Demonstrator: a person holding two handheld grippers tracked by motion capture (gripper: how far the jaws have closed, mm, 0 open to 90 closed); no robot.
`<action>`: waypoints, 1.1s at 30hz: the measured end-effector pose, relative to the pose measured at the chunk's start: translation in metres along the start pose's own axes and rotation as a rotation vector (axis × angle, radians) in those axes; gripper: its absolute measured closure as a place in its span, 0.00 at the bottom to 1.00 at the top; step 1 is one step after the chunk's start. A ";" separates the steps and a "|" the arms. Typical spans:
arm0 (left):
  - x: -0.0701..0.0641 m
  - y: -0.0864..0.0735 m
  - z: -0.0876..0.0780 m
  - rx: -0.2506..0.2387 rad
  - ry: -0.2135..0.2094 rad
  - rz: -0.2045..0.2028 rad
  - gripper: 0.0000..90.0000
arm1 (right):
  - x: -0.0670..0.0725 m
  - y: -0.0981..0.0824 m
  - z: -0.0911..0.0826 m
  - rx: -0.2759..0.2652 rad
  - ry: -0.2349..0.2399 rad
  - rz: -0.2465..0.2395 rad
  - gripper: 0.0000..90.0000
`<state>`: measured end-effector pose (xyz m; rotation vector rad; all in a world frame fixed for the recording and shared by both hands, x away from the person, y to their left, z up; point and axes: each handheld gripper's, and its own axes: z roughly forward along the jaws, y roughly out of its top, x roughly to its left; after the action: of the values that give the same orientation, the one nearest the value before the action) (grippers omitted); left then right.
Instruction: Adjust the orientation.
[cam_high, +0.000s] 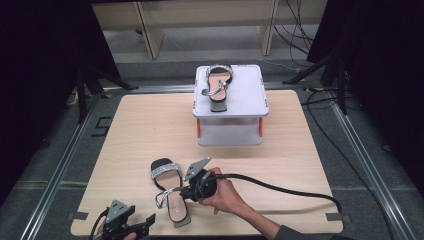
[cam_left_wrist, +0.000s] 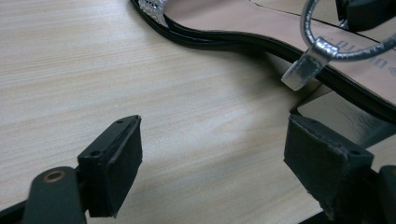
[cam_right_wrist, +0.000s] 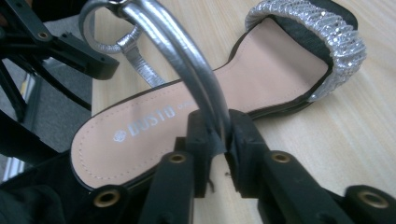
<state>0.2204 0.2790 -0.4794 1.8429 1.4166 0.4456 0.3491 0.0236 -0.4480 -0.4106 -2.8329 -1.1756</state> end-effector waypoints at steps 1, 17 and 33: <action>0.000 0.000 0.000 0.001 0.001 0.001 0.21 | -0.001 0.000 0.000 -0.004 0.004 -0.002 0.90; 0.002 0.000 -0.001 0.006 0.005 0.023 0.21 | -0.017 -0.023 -0.060 0.054 -0.088 -0.039 0.92; 0.001 0.000 0.000 -0.002 -0.005 0.000 0.21 | -0.051 -0.084 -0.130 0.041 -0.218 0.087 0.93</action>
<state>0.2206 0.2800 -0.4794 1.8414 1.4122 0.4417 0.3692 -0.1359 -0.4204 -0.6925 -2.9776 -1.1187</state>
